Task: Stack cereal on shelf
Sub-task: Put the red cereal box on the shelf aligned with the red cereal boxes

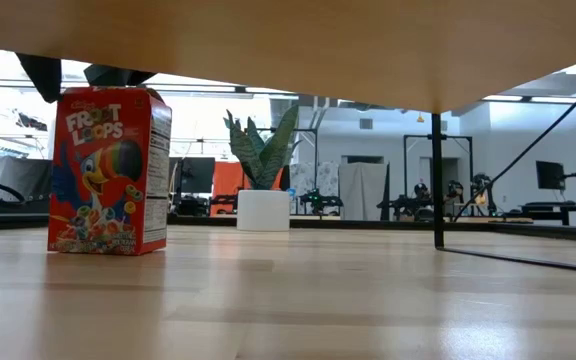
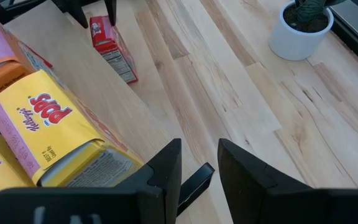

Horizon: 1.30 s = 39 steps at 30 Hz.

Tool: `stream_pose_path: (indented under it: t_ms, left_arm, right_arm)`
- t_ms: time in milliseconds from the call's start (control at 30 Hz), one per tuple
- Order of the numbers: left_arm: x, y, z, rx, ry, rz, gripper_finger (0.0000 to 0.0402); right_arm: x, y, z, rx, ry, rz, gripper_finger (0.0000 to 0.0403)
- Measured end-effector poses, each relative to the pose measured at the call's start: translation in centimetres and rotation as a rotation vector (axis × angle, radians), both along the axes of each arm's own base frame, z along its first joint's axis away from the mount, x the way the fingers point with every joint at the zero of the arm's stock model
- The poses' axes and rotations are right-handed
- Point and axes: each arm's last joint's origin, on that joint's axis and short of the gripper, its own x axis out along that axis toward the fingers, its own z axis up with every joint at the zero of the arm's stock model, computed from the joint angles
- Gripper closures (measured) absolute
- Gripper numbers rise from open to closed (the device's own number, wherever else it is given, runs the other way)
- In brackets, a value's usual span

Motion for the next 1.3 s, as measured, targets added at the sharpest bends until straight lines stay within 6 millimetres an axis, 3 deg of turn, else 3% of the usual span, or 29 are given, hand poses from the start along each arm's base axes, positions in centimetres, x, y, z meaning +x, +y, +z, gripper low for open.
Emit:
stream_pose_path:
  t_ms: [300,667,900,1100,1200,1300]
  left_arm:
    - [-0.2,0.2,0.3,0.02,0.001,0.054,0.0248]
    - [-0.3,0.5,3.5,0.081,0.011,0.145,0.026]
    - [-1.1,0.9,8.9,0.059,0.011,0.264,0.0261]
    - [-2.3,1.0,15.0,-0.119,-0.084,0.421,0.0261]
    - [-2.8,0.3,17.6,-0.234,-0.142,0.4,0.0261]
    - [-2.8,-0.9,18.9,-0.276,-0.173,0.345,0.0261]
  right_arm:
    - [0.0,0.0,0.0,-0.001,0.001,0.0,0.0274]
    - [0.0,0.0,0.0,-0.001,0.002,0.001,0.0274]
    - [0.0,0.0,0.0,0.0,0.001,0.001,0.0274]
    - [0.0,0.0,0.0,0.0,0.001,0.001,0.0274]
    - [0.0,0.0,0.0,0.0,0.001,0.001,0.0274]
    - [0.0,0.0,0.0,-0.001,0.002,0.001,0.0274]
